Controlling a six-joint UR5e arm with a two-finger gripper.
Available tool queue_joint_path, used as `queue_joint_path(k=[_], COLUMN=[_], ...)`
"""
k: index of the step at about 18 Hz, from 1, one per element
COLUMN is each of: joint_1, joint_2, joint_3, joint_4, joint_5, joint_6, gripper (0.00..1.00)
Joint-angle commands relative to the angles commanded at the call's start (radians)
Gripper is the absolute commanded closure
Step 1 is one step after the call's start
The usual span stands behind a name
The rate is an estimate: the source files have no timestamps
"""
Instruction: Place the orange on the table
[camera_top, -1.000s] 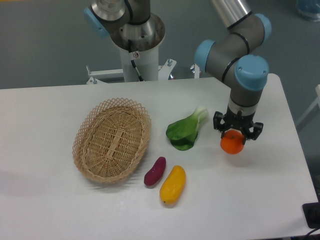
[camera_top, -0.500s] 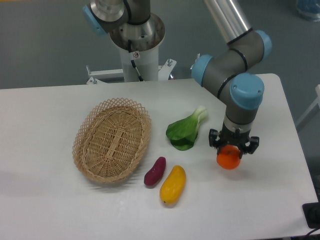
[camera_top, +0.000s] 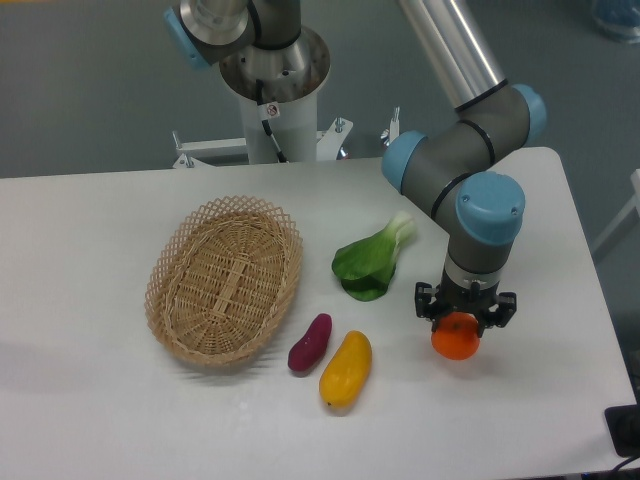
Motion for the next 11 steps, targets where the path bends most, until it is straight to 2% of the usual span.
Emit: queue_joint_path(k=[6, 11], joint_1=[0.003, 0.052], joint_2=[0.014, 0.069], joint_3=[0.018, 0.005], joint_4=[0.000, -0.015], joint_5=[-0.002, -0.020], joint_6=[-0.005, 0.047], gripper=[0.00, 0.00])
